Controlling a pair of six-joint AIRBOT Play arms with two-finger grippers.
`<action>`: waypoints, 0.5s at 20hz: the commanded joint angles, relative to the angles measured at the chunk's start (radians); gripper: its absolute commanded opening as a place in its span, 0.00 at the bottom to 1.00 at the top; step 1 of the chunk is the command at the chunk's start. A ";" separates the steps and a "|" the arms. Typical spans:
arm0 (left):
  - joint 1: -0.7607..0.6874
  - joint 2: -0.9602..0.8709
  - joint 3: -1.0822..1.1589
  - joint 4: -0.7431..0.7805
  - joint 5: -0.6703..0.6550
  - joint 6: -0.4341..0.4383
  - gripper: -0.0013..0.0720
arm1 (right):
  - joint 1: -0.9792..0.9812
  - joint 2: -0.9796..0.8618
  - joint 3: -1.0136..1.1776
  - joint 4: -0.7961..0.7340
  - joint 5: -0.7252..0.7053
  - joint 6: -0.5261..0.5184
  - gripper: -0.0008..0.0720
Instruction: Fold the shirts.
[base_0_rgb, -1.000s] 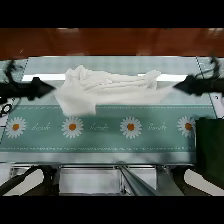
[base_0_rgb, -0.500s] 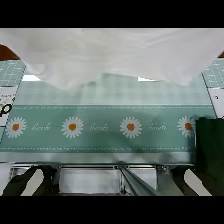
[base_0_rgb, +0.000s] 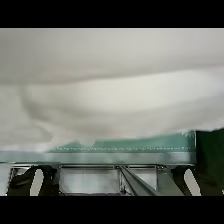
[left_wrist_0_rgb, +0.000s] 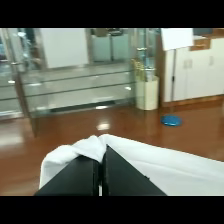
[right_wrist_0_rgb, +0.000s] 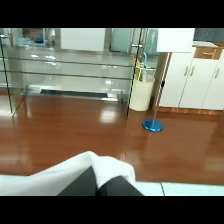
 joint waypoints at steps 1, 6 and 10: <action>0.000 0.040 -0.009 0.123 -0.085 -0.061 0.04 | 0.001 0.050 -0.068 -0.031 0.078 0.026 0.04; 0.000 -0.084 -0.159 0.037 -0.089 -0.071 0.04 | 0.000 0.045 -0.387 0.095 0.018 0.001 0.04; -0.010 -0.299 -0.342 -0.201 -0.078 0.047 0.04 | 0.001 -0.078 -0.661 0.221 -0.113 -0.091 0.04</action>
